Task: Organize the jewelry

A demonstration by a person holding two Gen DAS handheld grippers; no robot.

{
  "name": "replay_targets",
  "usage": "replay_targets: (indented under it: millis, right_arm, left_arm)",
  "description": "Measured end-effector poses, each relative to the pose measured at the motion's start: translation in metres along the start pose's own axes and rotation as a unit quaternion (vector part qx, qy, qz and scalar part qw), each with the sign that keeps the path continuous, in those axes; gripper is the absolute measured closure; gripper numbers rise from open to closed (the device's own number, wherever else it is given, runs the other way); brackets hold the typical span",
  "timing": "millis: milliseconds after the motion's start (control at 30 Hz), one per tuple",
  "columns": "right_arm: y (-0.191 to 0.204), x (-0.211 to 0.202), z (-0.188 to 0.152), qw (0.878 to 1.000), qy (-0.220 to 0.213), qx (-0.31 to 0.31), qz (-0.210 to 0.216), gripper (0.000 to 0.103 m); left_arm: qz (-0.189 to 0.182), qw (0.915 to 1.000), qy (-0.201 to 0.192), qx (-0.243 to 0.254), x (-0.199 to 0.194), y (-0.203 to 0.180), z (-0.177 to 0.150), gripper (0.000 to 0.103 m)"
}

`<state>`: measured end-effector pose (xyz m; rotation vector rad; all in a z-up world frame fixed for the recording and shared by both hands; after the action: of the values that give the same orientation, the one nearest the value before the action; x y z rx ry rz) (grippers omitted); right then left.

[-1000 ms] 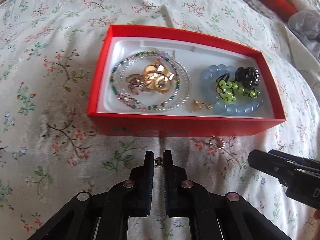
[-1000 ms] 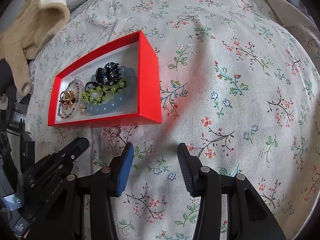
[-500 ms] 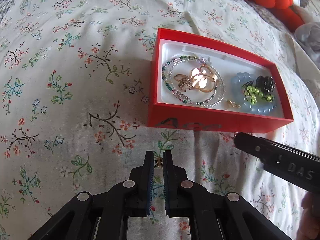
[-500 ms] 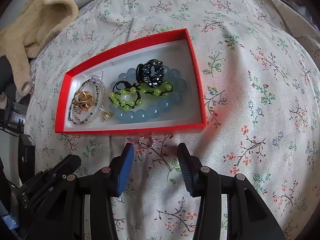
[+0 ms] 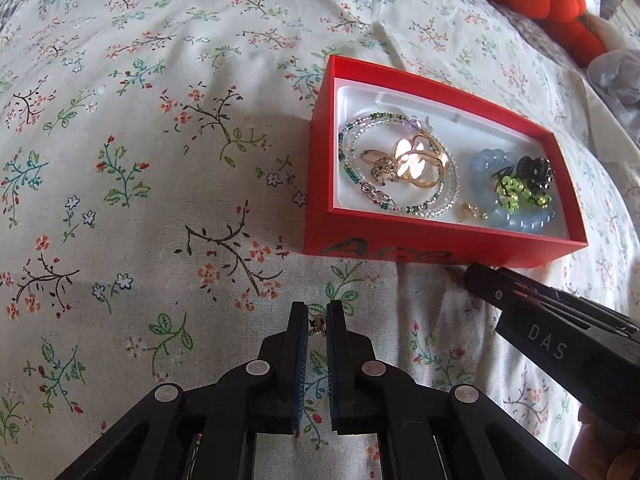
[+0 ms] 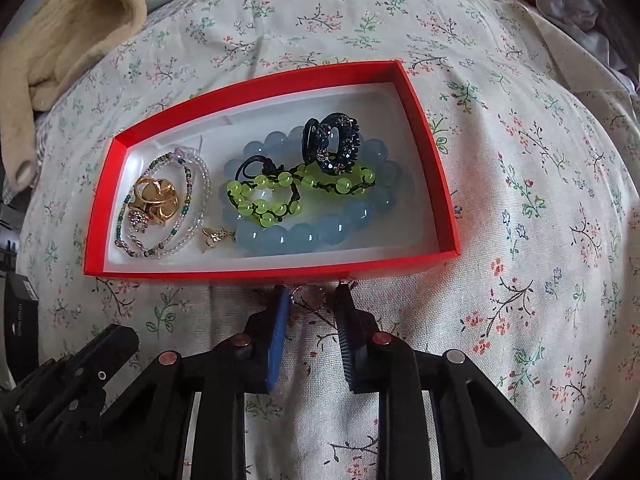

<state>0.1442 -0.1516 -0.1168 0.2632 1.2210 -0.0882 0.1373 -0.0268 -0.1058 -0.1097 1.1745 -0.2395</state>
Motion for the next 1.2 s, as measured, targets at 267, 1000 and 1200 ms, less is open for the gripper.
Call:
replay_targets:
  millis: [267, 1000, 1200]
  right_arm:
    - [0.001, -0.004, -0.003, 1.0, 0.001, -0.014, 0.006, 0.083]
    - [-0.03, -0.063, -0.002, 0.995, -0.025, 0.032, 0.091, 0.083]
    - [-0.04, -0.074, 0.003, 0.993, -0.034, 0.04, 0.105, 0.083]
  left_arm:
    - [0.002, 1.0, -0.002, -0.002, -0.003, 0.0, 0.0, 0.099]
    - [-0.051, 0.9958, -0.071, -0.027, -0.041, -0.026, 0.026, 0.099]
    - [-0.067, 0.994, -0.086, -0.01, -0.038, -0.046, 0.035, 0.099]
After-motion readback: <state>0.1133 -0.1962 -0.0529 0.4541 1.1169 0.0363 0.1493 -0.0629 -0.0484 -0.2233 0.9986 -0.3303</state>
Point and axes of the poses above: each gripper's, at about its wrist camera, not at the fingertips, and x roughly the way its jaws point, y to its left, z to its top, the point moved 10 cm from there along x, roughly the way its jaws point, and after that the axes turned 3 degrees about z, right-handed, at the moved point
